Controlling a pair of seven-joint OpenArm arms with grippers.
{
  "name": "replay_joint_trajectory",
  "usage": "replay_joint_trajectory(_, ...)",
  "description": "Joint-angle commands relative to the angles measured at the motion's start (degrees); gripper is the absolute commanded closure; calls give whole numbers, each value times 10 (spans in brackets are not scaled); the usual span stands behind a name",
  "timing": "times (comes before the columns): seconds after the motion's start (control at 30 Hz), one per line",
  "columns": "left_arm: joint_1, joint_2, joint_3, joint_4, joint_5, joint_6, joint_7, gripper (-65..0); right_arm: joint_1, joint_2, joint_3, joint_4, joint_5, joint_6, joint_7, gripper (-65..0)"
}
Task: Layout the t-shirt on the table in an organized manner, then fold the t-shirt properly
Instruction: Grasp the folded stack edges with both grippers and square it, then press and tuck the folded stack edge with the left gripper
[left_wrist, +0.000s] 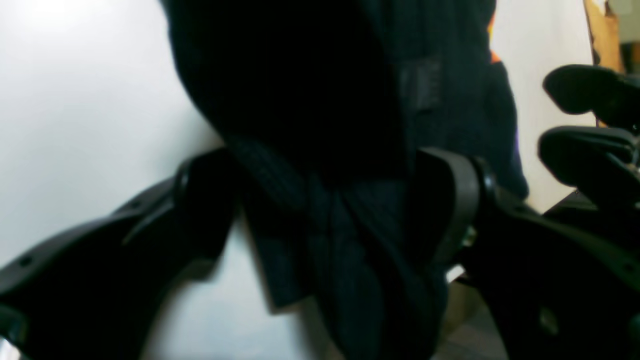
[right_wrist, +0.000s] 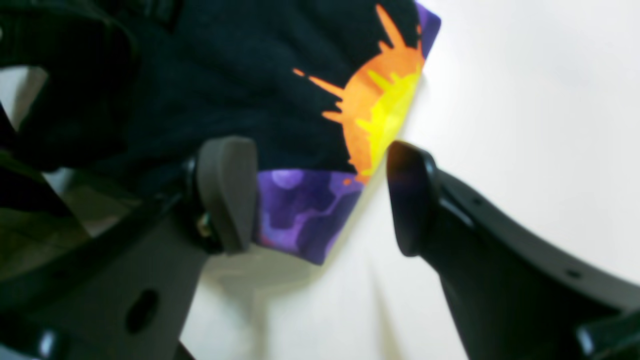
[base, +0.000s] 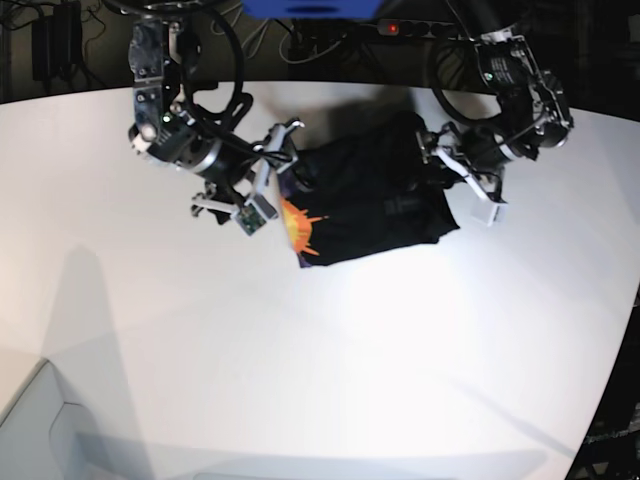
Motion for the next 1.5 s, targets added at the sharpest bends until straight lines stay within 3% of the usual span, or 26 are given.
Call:
replay_joint_trajectory(0.0,-7,0,1,6,-16,21,-15,-520,5,-1,0,11,10,2,14,-407)
replay_joint_trajectory(0.13,-8,1,1,5,-20,62,-37,-520,5,-1,0,11,10,2,14,-407)
replay_joint_trajectory(0.43,-51,9,3,-49,-14,66,-40,-517,2,-1,2,12,10,2,14,-407)
replay_joint_trajectory(0.67,-80,-1,18,-124,-6,66,-41,-508,-5,0,70,50,10,2,13,-407)
replay_joint_trajectory(0.77,-92,-6,56,-125,14,66,-42,-401,-6,0,101,65,10,2,13,-407)
replay_joint_trajectory(0.9,-111,-9,91,-126,38,66,-42,-189,-12,0,161,76,10,2,13,-407)
replay_joint_trajectory(1.03,-147,-20,154,-126,112,66,-41,0,-14,0,221,76,11,2,13,-407)
replay_joint_trajectory(1.17,-193,-40,265,-127,179,62,-41,-6,-27,-2,274,77,12,2,13,-407)
replay_joint_trajectory(1.33,-271,-67,453,-128,213,61,-42,-1,-46,-2,340,77,76,2,13,-407)
replay_joint_trajectory(1.47,-331,-66,572,-128,228,60,-56,-1,-56,-2,383,77,92,2,13,-407)
